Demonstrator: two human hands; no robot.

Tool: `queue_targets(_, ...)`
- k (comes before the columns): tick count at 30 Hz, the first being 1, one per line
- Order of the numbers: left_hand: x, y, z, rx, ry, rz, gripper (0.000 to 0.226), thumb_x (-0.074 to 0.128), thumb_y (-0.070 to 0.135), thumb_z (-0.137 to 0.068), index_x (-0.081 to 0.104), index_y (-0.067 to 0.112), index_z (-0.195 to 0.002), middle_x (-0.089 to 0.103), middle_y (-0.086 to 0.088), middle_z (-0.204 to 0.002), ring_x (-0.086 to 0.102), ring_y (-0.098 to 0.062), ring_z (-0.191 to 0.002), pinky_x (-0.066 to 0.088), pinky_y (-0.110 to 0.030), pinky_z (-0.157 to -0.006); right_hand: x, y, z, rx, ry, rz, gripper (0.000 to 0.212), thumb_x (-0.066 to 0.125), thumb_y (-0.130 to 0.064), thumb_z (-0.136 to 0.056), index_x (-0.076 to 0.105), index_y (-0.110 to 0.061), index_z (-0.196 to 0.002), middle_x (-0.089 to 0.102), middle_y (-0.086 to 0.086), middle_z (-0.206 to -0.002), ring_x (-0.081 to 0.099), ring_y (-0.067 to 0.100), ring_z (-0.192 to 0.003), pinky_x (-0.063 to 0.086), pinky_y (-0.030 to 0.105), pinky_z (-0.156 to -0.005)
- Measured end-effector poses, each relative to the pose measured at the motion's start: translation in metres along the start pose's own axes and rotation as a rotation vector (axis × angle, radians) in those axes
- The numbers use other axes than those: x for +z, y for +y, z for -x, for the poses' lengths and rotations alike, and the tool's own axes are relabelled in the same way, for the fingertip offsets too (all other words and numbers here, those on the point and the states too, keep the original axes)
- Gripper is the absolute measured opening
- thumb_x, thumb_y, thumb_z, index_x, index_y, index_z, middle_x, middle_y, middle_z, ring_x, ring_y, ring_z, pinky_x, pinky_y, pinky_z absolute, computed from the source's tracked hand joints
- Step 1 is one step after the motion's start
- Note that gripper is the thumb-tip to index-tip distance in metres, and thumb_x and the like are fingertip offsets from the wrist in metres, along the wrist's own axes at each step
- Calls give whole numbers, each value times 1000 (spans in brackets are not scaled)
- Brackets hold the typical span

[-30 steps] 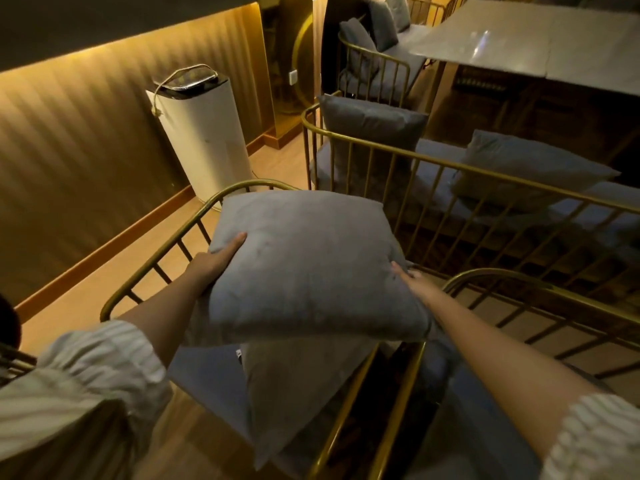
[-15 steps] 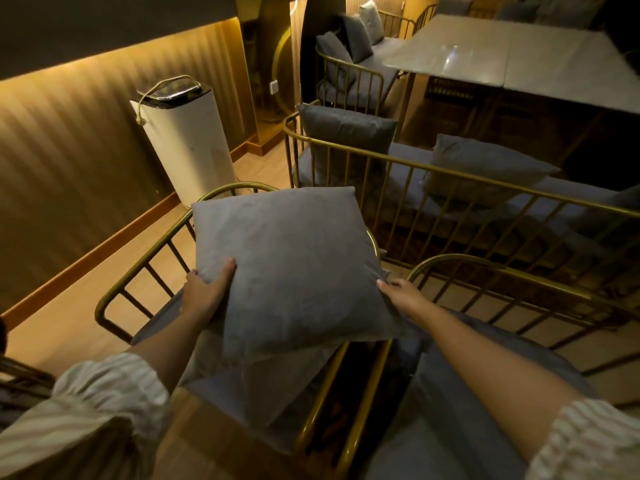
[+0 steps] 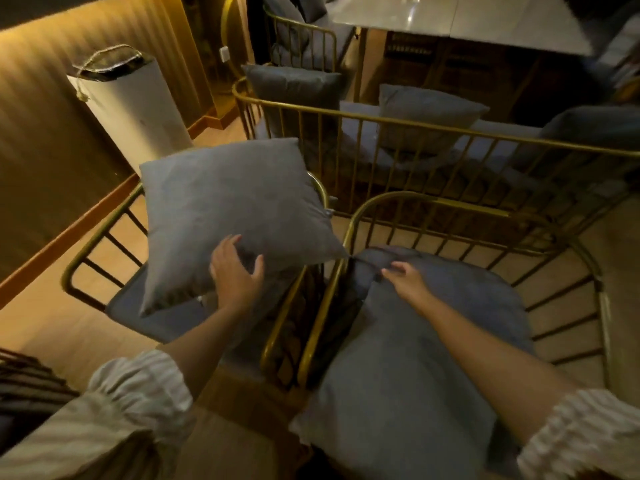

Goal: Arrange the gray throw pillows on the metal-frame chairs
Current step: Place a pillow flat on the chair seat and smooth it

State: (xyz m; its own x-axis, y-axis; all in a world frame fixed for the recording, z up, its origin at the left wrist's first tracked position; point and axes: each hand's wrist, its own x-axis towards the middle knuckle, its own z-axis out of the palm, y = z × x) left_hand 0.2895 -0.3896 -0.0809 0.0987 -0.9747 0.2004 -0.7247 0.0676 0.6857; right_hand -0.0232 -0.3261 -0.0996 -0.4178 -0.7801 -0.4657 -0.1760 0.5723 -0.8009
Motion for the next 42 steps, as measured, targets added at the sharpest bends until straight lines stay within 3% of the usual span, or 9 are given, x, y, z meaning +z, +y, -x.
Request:
queue_targets(6, 69, 46, 84, -10, -305, 21, 56, 71, 22, -90, 48, 7, -138, 54, -12, -132, 50, -28, -126, 43, -44, -109, -87, 128, 36, 189, 163, -36, 46, 63, -6, -92, 47, 9, -133, 60, 29, -128, 58, 41, -118, 45, 44, -103)
queue_targets(10, 113, 53, 132, -17, -459, -67, 56, 70, 22, -90, 47, 10, -140, 52, -10, -138, 49, -28, -130, 43, -43, -110, -132, 212, 64, 310, 176, -46, 46, 64, -16, -92, 50, 2, -132, 61, 19, -113, 61, 29, -90, 49, 34, -81)
queue_targets(13, 142, 43, 162, -38, -555, -148, 57, 69, 26, -91, 46, 12, -142, 48, -9, -142, 49, -29, -131, 44, -44, -110, -148, 287, 70, 384, 168, -22, 52, 68, -39, -79, 60, -8, -119, 65, 13, -115, 62, 30, -105, 51, 45, -92)
queue_targets(16, 172, 29, 186, -110, -694, -251, 62, 68, 30, -92, 42, 12, -145, 42, -12, -148, 50, -33, -129, 44, -46, -108, -147, 309, 95, 455, 176, -21, 35, 63, -21, -91, 61, 1, -118, 65, 11, -115, 60, 28, -104, 47, 37, -83)
queue_targets(19, 199, 14, 201, -186, -829, -294, 68, 67, 34, -93, 37, 8, -149, 35, -16, -152, 48, -38, -131, 42, -47, -109, -137, 339, 107, 536, 172, -13, 47, 63, -22, -94, 53, 6, -131, 60, 19, -130, 57, 35, -119, 47, 41, -99)
queue_targets(23, 229, -3, 203, -323, -939, -318, 79, 70, 44, -89, 33, 7, -149, 32, -17, -153, 40, -39, -137, 39, -50, -112, -113, 368, 111, 548, 134, -168, 35, 66, -31, -90, 63, 1, -105, 67, 14, -108, 63, 23, -89, 51, 38, -84)
queue_targets(29, 270, -17, 190, -565, -852, -227, 112, 81, 57, -72, 22, 13, -156, 30, -13, -160, 32, -38, -145, 33, -52, -117, -76, 407, 90, 593, 249, -386, 86, 70, -64, -73, 53, -3, -131, 61, 14, -133, 58, 32, -123, 47, 48, -105)
queue_targets(37, 292, -12, 170, -785, -798, 63, 86, 59, 60, -89, 38, 1, -149, 43, -19, -153, 42, -36, -141, 35, -40, -112, -69, 373, 67, 461, 497, -351, 47, 45, -37, -101, 46, 0, -131, 55, 20, -135, 51, 35, -128, 39, 33, -100)
queue_targets(42, 301, -12, 176, -878, -707, 94, 113, 66, 73, -75, 24, 8, -157, 32, -14, -161, 33, -38, -145, 28, -46, -120, -119, 336, 31, 325, 447, -237, 55, 48, -47, -97, 50, -7, -135, 58, 14, -137, 52, 30, -129, 38, 29, -99)
